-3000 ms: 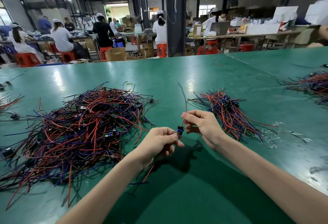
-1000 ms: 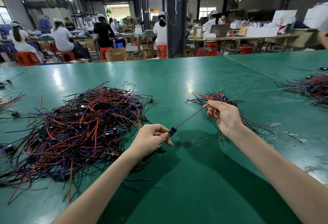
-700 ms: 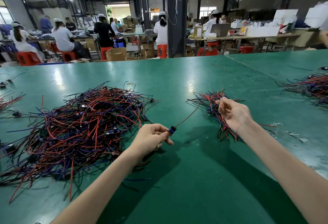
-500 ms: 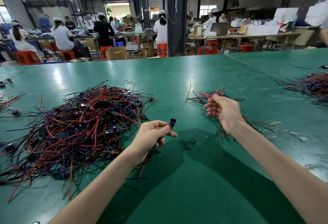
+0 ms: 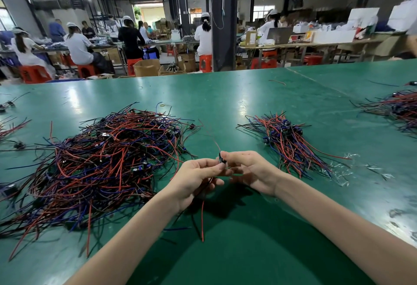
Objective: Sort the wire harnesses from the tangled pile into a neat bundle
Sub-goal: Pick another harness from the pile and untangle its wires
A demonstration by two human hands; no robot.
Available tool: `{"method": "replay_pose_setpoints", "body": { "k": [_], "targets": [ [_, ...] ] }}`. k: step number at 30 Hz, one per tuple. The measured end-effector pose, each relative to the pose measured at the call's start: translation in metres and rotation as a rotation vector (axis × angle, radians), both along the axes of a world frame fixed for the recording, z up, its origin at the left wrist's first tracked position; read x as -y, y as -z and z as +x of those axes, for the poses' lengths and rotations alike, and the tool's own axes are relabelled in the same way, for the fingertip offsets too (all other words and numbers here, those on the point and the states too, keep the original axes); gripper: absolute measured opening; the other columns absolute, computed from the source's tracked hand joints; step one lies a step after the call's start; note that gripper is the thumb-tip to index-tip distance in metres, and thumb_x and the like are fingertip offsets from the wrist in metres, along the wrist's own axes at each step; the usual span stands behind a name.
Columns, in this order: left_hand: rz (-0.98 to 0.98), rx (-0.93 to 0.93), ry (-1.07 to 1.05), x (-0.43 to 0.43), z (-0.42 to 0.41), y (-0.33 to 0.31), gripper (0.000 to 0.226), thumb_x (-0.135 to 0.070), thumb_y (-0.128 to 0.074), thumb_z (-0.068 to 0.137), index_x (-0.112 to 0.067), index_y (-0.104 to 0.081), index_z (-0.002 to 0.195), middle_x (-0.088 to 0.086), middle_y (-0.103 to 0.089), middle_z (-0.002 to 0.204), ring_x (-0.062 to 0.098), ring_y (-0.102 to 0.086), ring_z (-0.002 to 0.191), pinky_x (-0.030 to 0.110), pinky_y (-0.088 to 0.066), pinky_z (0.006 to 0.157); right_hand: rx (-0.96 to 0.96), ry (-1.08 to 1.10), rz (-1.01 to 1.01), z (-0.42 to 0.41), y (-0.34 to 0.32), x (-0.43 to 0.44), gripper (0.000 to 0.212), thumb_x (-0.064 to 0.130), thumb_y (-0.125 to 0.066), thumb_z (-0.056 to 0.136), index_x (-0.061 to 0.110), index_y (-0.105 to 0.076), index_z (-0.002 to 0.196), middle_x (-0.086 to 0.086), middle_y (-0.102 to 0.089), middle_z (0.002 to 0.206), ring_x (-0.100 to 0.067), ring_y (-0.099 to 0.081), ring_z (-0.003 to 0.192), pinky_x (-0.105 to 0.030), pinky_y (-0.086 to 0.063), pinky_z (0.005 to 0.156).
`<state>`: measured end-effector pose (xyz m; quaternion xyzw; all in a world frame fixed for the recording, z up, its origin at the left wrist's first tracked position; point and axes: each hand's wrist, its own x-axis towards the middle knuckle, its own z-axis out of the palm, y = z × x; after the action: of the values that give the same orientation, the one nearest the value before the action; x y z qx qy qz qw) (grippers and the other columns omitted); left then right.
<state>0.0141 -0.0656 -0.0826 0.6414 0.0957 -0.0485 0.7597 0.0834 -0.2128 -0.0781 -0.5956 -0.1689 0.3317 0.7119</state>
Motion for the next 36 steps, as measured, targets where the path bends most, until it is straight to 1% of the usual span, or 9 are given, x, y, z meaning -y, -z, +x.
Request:
{"method": "replay_pose_setpoints", "body": {
  "k": [3, 6, 10, 13, 18, 21, 25, 30, 36],
  "targets": [
    [-0.01, -0.001, -0.008, 0.0, -0.001, 0.0, 0.013, -0.01, -0.066, 0.084, -0.007, -0.067, 0.096, 0.007, -0.074, 0.082, 0.006, -0.062, 0.051, 0.013, -0.043, 0.043, 0.023, -0.027, 0.001, 0.001, 0.0, 0.001, 0.022, 0.024, -0.072, 0.068, 0.009, -0.067, 0.083, -0.003, -0.065, 0.074, -0.011, -0.057, 0.061, -0.023, -0.045, 0.063],
    [0.016, -0.009, -0.042, 0.0, -0.001, -0.001, 0.015, -0.011, -0.068, 0.082, -0.004, -0.068, 0.095, 0.006, -0.074, 0.081, 0.006, -0.062, 0.051, 0.013, -0.042, 0.041, 0.07, 0.028, 0.007, -0.001, 0.001, -0.001, 0.021, 0.02, -0.072, 0.068, 0.01, -0.065, 0.085, -0.002, -0.065, 0.074, -0.011, -0.055, 0.062, -0.02, -0.047, 0.057],
    [0.089, -0.043, -0.066, -0.003, -0.002, -0.002, 0.013, -0.022, -0.074, 0.073, -0.009, -0.072, 0.077, 0.003, -0.074, 0.079, 0.002, -0.053, 0.043, 0.01, -0.033, 0.037, 0.097, 0.068, -0.003, -0.002, 0.003, -0.002, 0.013, 0.014, -0.069, 0.079, 0.009, -0.064, 0.09, -0.001, -0.066, 0.075, -0.009, -0.059, 0.062, -0.02, -0.05, 0.056],
    [0.085, -0.035, -0.09, -0.004, -0.003, -0.004, 0.025, -0.029, -0.076, 0.062, -0.008, -0.064, 0.07, 0.004, -0.072, 0.071, 0.002, -0.045, 0.039, 0.011, -0.03, 0.034, 0.067, 0.063, 0.039, -0.002, 0.003, -0.003, 0.017, 0.017, -0.07, 0.075, 0.007, -0.065, 0.089, -0.001, -0.068, 0.074, -0.009, -0.06, 0.06, -0.02, -0.052, 0.056],
    [0.16, -0.038, -0.103, -0.004, -0.002, -0.005, 0.027, -0.026, -0.072, 0.079, -0.013, -0.053, 0.064, 0.004, -0.068, 0.061, 0.004, -0.042, 0.036, 0.012, -0.029, 0.034, -0.026, 0.079, 0.128, -0.001, 0.005, -0.006, 0.01, 0.012, -0.065, 0.08, 0.002, -0.065, 0.083, -0.004, -0.066, 0.064, -0.01, -0.059, 0.054, -0.02, -0.052, 0.055],
    [0.099, -0.015, -0.071, -0.004, -0.002, -0.008, 0.017, -0.012, -0.063, 0.089, -0.009, -0.058, 0.073, 0.002, -0.068, 0.062, 0.004, -0.047, 0.04, 0.013, -0.032, 0.035, -0.089, 0.118, 0.171, 0.001, 0.004, -0.006, 0.01, 0.009, -0.06, 0.086, 0.0, -0.062, 0.08, -0.007, -0.066, 0.063, -0.012, -0.062, 0.053, -0.02, -0.053, 0.053],
    [0.099, 0.013, -0.065, 0.001, -0.003, -0.01, 0.014, -0.001, -0.056, 0.09, -0.005, -0.062, 0.08, 0.001, -0.068, 0.06, 0.003, -0.05, 0.041, 0.013, -0.036, 0.037, -0.102, 0.089, 0.192, 0.004, 0.001, -0.002, 0.013, 0.008, -0.065, 0.077, -0.001, -0.061, 0.085, -0.012, -0.067, 0.069, -0.015, -0.064, 0.057, -0.022, -0.055, 0.058],
    [0.163, 0.029, -0.055, 0.002, -0.005, -0.008, 0.012, -0.003, -0.058, 0.09, -0.006, -0.062, 0.079, 0.001, -0.069, 0.061, 0.003, -0.052, 0.043, 0.013, -0.038, 0.04, -0.011, 0.129, 0.128, 0.001, 0.002, -0.002, 0.022, -0.011, -0.067, 0.072, -0.001, -0.06, 0.091, -0.008, -0.067, 0.067, -0.015, -0.065, 0.054, -0.021, -0.055, 0.054],
    [0.343, 0.112, -0.045, -0.001, -0.004, -0.006, 0.013, -0.006, -0.064, 0.088, -0.006, -0.061, 0.076, 0.004, -0.07, 0.063, 0.006, -0.055, 0.043, 0.018, -0.045, 0.041, 0.254, 0.226, 0.009, 0.0, 0.004, -0.004, 0.02, -0.011, -0.071, 0.072, 0.006, -0.063, 0.079, -0.002, -0.064, 0.062, -0.008, -0.058, 0.051, -0.018, -0.05, 0.051]
  ]
}}
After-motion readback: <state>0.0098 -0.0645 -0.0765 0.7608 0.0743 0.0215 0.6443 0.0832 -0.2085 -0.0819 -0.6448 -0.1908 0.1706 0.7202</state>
